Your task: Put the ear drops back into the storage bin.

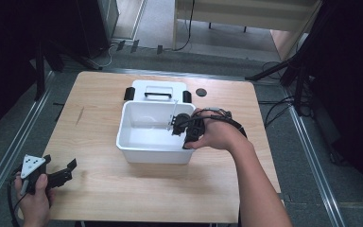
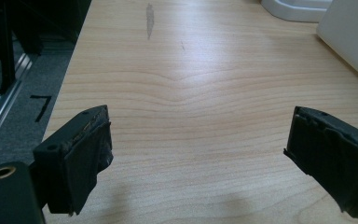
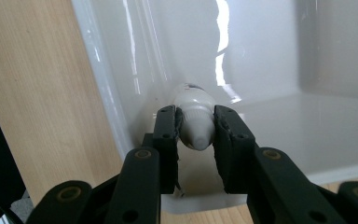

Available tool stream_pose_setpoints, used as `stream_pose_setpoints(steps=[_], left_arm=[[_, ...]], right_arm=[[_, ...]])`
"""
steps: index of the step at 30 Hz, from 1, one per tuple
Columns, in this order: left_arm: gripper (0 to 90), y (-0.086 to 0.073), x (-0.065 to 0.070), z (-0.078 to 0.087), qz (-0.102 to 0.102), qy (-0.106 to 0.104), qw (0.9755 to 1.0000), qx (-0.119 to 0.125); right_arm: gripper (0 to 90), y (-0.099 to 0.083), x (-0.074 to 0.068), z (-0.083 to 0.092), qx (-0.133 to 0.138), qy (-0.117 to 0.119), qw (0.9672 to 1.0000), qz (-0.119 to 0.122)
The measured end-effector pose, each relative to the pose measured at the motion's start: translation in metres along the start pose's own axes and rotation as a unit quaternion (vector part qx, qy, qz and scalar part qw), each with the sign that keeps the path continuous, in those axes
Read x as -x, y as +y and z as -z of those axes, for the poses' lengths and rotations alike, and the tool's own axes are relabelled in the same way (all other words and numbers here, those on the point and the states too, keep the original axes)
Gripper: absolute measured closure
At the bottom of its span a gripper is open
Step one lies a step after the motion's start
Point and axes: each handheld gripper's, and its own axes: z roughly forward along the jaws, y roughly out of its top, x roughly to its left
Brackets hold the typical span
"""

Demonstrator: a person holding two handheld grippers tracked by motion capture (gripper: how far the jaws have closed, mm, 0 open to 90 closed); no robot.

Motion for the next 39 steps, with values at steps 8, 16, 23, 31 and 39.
stream_pose_setpoints(steps=[8, 16, 23, 31, 39], left_arm=[[7.2, 0.000, 0.000, 0.000, 0.000, 0.000, 1.0000, 0.001], [7.2, 0.000, 0.000, 0.000, 0.001, -0.001, 1.0000, 0.000], [7.2, 0.000, 0.000, 0.000, 0.001, 0.000, 1.0000, 0.001], [7.2, 0.000, 0.000, 0.000, 0.000, -0.002, 1.0000, 0.001], [7.2, 0.000, 0.000, 0.000, 0.000, -0.001, 1.0000, 0.001]], right_arm=[[72.1, 0.001, 0.003, -0.010, -0.004, 0.002, 1.0000, -0.002], [72.0, 0.000, 0.005, -0.021, -0.020, 0.008, 0.9997, -0.011], [71.9, 0.002, 0.007, -0.022, -0.027, 0.013, 0.9992, -0.025], [71.6, 0.005, 0.010, -0.026, -0.046, 0.022, 0.9978, -0.043], [70.2, 0.006, 0.012, -0.028, -0.055, 0.024, 0.9969, -0.051]])
